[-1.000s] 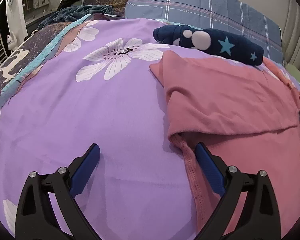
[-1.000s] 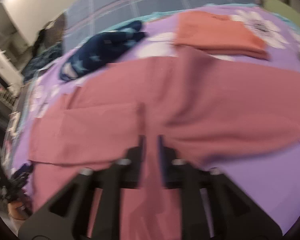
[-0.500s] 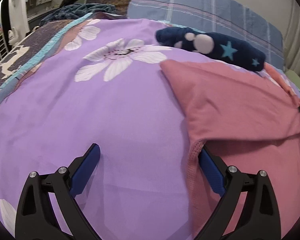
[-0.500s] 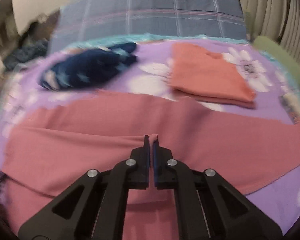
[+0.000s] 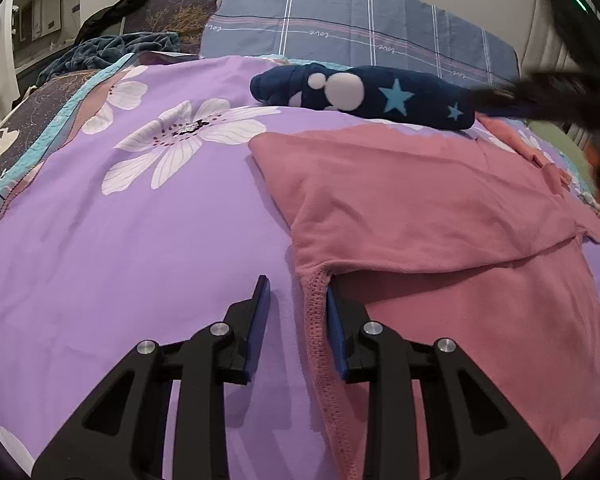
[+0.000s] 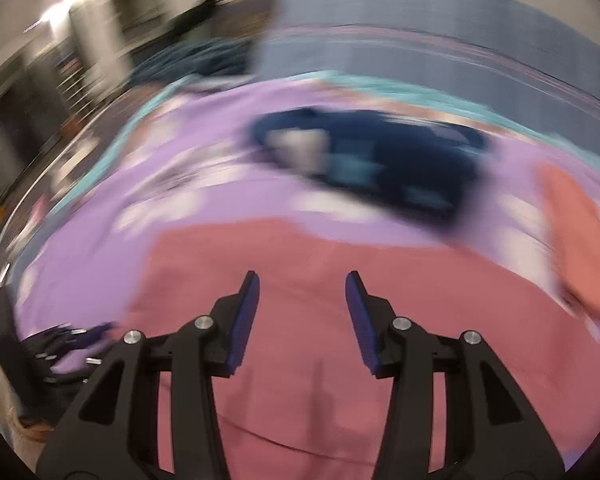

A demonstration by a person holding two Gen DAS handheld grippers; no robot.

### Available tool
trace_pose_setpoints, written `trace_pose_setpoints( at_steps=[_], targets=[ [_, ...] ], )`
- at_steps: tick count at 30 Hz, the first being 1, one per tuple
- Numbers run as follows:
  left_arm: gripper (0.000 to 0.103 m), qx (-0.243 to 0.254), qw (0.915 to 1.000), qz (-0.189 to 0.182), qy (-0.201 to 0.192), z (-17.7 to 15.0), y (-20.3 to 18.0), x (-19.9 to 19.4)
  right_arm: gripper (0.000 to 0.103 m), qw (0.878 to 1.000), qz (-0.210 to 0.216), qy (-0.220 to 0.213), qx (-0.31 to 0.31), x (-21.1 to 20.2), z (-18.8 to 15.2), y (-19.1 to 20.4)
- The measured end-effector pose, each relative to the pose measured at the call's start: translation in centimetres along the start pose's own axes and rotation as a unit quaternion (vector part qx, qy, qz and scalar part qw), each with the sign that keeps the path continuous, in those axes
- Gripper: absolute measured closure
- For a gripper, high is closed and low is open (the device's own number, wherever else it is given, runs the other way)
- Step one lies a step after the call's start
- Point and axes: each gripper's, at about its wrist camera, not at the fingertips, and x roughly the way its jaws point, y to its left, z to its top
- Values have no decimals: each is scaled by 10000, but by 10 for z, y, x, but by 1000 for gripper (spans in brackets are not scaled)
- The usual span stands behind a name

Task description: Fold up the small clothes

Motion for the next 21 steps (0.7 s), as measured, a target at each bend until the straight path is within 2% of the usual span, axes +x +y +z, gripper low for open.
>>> trace_pose_setpoints(
  at_steps=[3, 6, 7, 8, 9, 10, 12, 13, 14, 15, 16, 19, 21],
  targets=[
    [74, -73, 9999, -104, -38, 0, 3, -1, 68, 9972, 134, 406, -608, 50, 24, 56],
    [73, 68, 9998, -152, -91, 0, -2, -3, 67, 9943, 240, 741, -727, 83, 37, 78],
    [67, 161, 9997, -172, -93, 1, -6, -3, 63, 9933, 237, 842, -762, 94, 42, 84],
    [56, 241, 9995, -196, -93, 1, -9, -3, 61, 9928, 211, 879, -788, 103, 44, 91],
    [50, 347, 9991, -224, -97, 1, -13, -3, 54, 9923, 186, 915, -810, 110, 46, 92],
    [45, 454, 9986, -262, -95, 1, -16, -3, 50, 9916, 189, 972, -832, 118, 47, 95],
    [46, 642, 9974, -280, -170, 3, -24, -4, 53, 9900, 198, 1110, -844, 129, 44, 95],
    [53, 688, 9970, -270, -212, 4, -25, -4, 85, 9893, 173, 1182, -842, 137, 42, 97],
    [84, 703, 9968, -267, -260, 5, -25, -5, 98, 9894, 172, 1191, -809, 141, 40, 97],
    [100, 669, 9971, -277, -242, 5, -23, -5, 98, 9909, 161, 1092, -766, 143, 40, 98],
    [98, 569, 9978, -230, -233, 6, -19, -4, 99, 9930, 182, 890, -753, 141, 41, 101],
    [99, 229, 9996, 63, -156, 5, 1, -4, 99, 9952, 307, 677, -634, 137, 48, 104],
    [98, 113, 9999, 52, -64, 3, 9, -2, 99, 9952, 414, 618, -628, 141, 54, 111]
  ],
)
